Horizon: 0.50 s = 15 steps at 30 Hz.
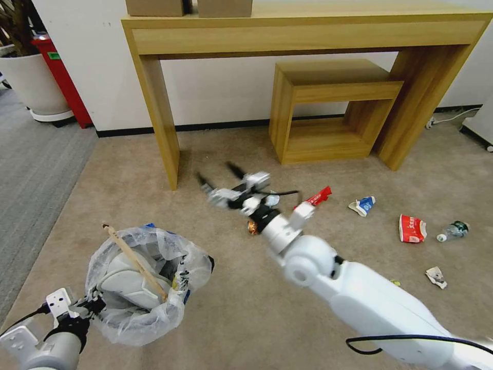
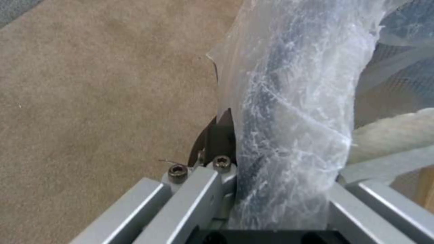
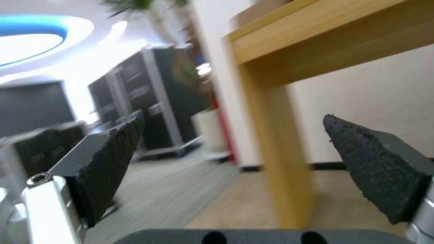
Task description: Pick up the trash bin and place the garbage on the floor into it.
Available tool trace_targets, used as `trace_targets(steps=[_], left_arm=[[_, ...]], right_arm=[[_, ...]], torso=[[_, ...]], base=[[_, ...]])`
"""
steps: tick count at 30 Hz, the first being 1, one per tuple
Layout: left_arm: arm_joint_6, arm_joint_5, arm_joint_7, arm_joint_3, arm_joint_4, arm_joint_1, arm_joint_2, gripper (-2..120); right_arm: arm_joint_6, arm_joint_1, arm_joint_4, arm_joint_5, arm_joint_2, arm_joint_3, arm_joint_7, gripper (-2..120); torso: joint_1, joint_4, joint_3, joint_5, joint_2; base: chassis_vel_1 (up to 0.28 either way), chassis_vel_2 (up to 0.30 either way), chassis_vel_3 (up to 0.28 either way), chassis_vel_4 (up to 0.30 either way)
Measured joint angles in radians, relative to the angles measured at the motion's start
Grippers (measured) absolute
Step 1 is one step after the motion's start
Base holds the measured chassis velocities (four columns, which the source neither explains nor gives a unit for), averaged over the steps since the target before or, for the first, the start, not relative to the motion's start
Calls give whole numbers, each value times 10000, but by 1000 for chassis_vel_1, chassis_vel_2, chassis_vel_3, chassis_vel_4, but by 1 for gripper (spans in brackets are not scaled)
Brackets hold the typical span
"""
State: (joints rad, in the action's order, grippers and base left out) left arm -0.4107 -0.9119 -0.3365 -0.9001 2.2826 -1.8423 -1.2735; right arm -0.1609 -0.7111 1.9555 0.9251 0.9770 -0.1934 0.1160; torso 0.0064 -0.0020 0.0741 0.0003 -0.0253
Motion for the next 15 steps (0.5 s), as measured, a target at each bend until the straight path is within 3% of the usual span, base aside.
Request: trace_targets(steps=[1, 8, 15], left_arm=[[0, 0, 0, 0, 0, 0, 0, 0], [-48, 10, 100, 76, -44, 28, 228, 0], [-40, 143, 271, 64, -19, 41, 371, 0]], right_arm=[[0, 0, 0, 0, 0, 0, 0, 100], [-28, -1938, -13, -459, -206, 2856, 580, 100], [-591, -3190, -83, -1165, -32, 4655, 295, 100]], torso=[[0, 0, 0, 0, 0], [0, -2, 0, -1, 0], [0, -1, 0, 0, 0]], base=[[0, 0, 0, 0], [0, 0, 0, 0], [0, 0, 0, 0]])
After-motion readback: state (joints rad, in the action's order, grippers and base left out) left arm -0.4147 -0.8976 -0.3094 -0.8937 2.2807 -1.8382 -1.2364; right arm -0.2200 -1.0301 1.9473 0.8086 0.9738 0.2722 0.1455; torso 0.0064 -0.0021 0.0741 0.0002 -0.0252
